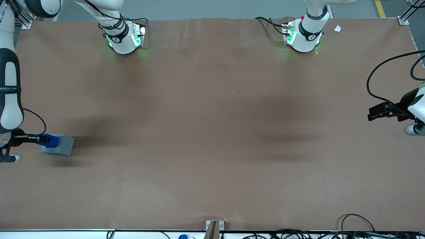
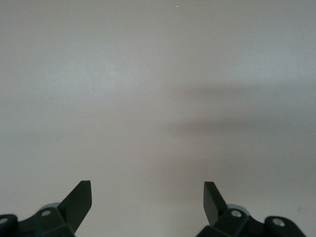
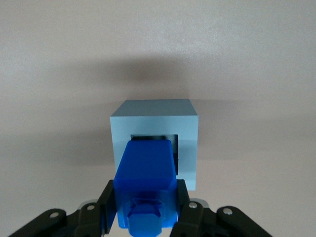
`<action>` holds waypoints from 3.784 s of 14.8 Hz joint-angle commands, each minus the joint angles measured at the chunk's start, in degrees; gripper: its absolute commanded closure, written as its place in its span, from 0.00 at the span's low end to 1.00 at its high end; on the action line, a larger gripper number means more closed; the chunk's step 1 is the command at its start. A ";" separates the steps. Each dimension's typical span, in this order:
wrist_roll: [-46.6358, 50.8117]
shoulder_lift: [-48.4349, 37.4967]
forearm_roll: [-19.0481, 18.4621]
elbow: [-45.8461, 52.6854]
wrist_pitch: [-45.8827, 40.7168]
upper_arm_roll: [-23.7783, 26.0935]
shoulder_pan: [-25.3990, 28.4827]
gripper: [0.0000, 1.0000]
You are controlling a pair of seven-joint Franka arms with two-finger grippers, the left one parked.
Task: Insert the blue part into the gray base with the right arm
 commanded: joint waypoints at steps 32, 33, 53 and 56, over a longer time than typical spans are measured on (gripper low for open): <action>-0.24 2.31 -0.15 2.71 1.70 0.91 0.34 0.00; -0.32 1.78 -0.15 2.80 1.70 0.91 0.43 0.00; 11.28 -33.79 0.81 -1.12 -23.88 1.18 15.02 0.00; 11.36 -42.05 0.64 -10.09 -22.47 1.18 16.68 0.00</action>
